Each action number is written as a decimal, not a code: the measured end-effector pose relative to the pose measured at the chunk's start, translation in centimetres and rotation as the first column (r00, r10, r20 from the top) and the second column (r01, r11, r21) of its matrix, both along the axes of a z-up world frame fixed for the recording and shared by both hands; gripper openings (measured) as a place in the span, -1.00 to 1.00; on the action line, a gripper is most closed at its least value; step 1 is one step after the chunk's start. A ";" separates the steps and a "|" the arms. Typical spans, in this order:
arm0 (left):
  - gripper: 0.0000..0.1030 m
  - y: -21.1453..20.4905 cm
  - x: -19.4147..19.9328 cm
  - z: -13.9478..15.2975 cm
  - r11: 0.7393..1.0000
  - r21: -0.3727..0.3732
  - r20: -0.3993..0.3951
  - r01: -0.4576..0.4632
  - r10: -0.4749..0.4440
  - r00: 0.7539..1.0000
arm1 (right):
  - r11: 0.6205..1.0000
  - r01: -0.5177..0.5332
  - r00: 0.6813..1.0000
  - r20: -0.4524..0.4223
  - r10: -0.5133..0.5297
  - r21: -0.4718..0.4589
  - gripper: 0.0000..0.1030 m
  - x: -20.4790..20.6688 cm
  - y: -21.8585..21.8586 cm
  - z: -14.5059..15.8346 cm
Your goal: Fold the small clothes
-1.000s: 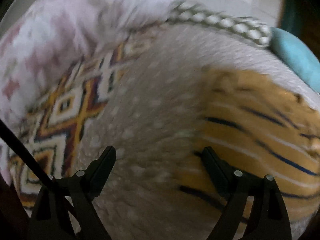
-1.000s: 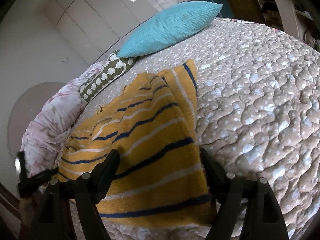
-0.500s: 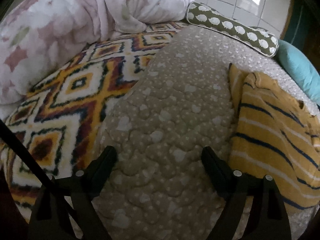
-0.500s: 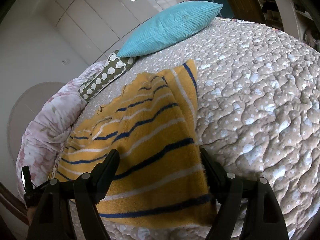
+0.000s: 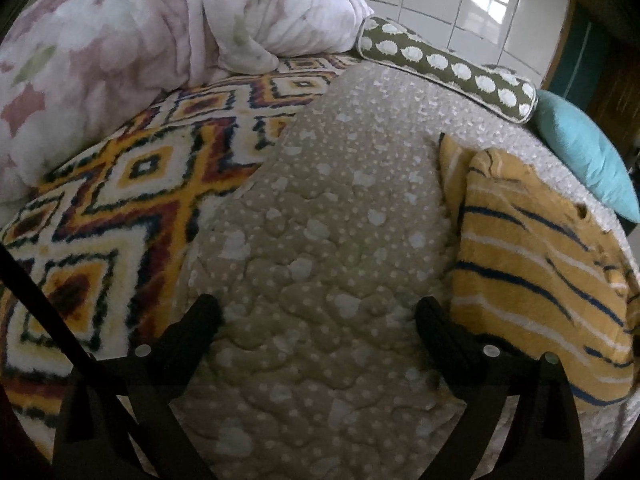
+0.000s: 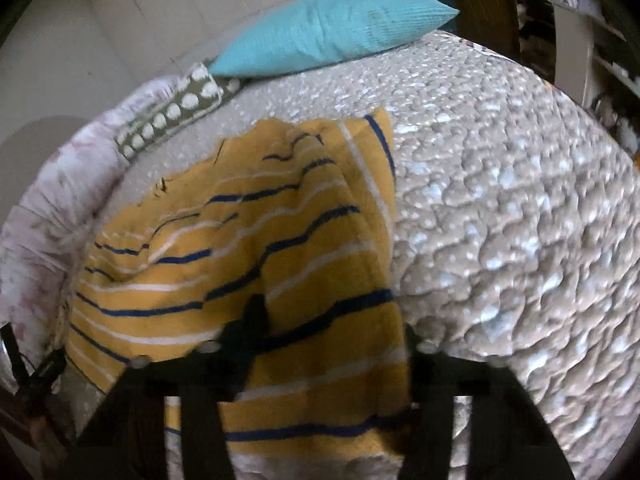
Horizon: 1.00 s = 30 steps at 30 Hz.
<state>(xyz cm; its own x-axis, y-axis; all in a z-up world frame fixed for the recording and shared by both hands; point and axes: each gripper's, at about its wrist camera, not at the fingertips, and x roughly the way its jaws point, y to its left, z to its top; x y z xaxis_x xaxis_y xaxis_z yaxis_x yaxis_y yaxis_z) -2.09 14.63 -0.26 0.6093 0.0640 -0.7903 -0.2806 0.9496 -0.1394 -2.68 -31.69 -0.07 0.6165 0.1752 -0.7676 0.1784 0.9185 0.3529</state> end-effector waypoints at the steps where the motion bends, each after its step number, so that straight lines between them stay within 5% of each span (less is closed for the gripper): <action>1: 0.90 0.2 -0.1 0.3 1.000 -0.019 0.001 0.004 -0.004 1.000 | 1.000 -0.001 1.000 -0.008 0.001 -0.002 -0.37 0.5 0.3 0.7; 6: 0.87 1.4 -3.5 2.8 0.995 -0.101 0.057 0.016 -0.010 0.998 | 0.994 -0.033 0.996 0.073 0.041 -0.107 -0.52 1.9 5.2 6.1; 11: 0.87 3.9 -8.4 4.5 0.996 -0.089 0.100 -0.016 0.025 0.995 | 0.956 -0.196 0.963 0.143 0.230 -0.216 -0.55 3.7 16.1 9.4; 18: 0.87 8.1 -12.5 4.8 0.991 -0.104 0.133 -0.086 0.100 0.986 | 0.831 -0.423 0.876 0.073 0.477 -0.360 -0.55 4.6 30.1 5.6; 23: 0.87 9.6 -13.3 4.5 0.984 -0.144 0.140 -0.104 0.124 0.982 | 0.712 -0.431 0.848 0.023 0.530 -0.554 -0.47 3.6 34.8 2.6; 27: 0.87 9.5 -12.5 4.3 0.976 -0.191 0.128 -0.106 0.131 0.983 | 0.681 -0.435 0.835 0.020 0.550 -0.588 -0.42 2.8 35.0 2.9; 30: 0.87 8.7 -12.2 4.8 0.970 -0.228 0.141 -0.090 0.124 0.982 | 0.714 -0.478 0.815 0.046 0.578 -0.511 -0.24 2.9 34.3 3.5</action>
<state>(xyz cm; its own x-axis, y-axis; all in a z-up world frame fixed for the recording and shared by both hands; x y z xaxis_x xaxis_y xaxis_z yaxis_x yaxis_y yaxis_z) -14.29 23.33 4.54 0.7230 -0.0292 -0.6902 -0.3379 0.8565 -0.3902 0.21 2.65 3.43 0.6703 0.1789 -0.7202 -0.4096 0.8985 -0.1580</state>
